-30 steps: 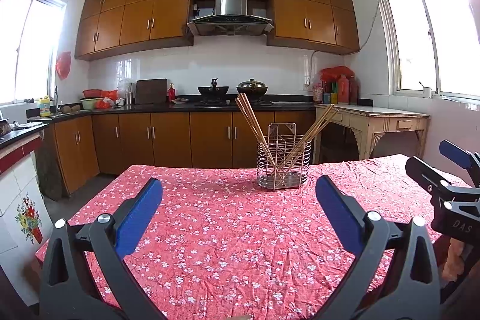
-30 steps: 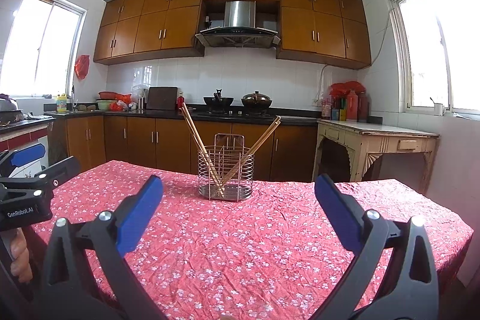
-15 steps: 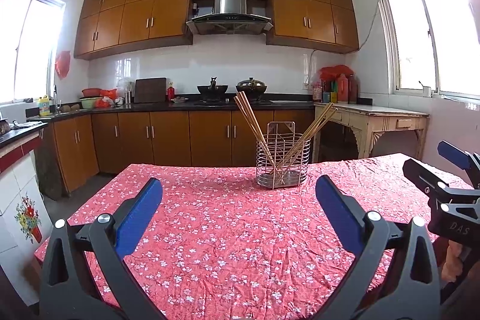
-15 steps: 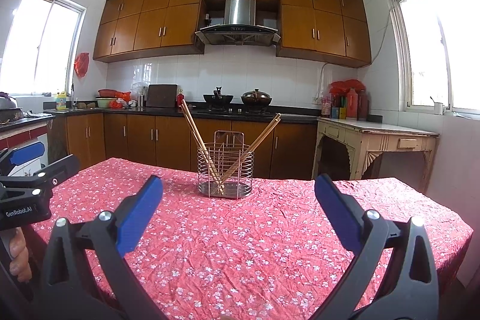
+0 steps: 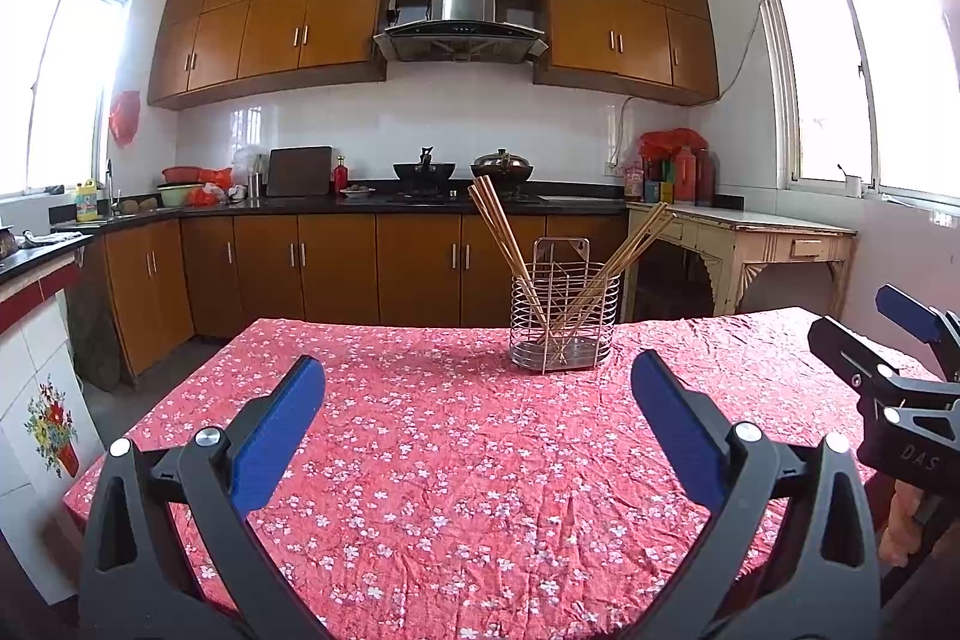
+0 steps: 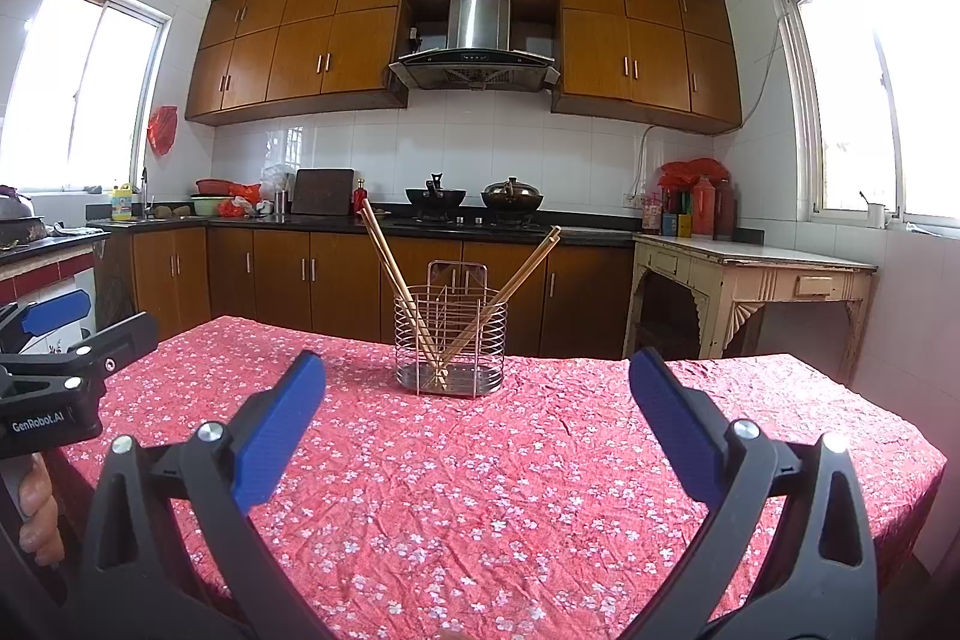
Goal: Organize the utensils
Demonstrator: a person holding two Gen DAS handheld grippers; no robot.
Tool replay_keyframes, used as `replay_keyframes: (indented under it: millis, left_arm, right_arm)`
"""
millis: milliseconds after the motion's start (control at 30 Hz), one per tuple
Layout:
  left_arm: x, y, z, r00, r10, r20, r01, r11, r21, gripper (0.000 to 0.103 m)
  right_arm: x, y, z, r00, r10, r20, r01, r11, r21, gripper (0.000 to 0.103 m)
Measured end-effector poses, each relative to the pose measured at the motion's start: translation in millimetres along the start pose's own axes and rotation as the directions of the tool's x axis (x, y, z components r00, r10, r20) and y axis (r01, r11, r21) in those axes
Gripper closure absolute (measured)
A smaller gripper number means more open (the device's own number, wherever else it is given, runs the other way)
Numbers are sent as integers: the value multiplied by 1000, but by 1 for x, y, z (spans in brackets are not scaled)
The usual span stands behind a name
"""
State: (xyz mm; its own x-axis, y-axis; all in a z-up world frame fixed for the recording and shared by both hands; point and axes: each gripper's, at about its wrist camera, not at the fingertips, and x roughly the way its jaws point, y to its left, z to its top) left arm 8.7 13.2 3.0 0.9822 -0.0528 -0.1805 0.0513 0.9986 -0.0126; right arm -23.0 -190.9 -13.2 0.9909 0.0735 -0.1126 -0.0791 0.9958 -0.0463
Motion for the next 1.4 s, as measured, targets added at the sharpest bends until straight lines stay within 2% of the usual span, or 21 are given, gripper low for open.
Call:
replay_keyframes:
  millis: [1400]
  left_arm:
    - [0, -3, -1, 1000, -9, -12, 9, 1000, -11, 2]
  right_arm:
    - [1, 0, 0, 1000, -4, -2, 4, 1000, 1, 4]
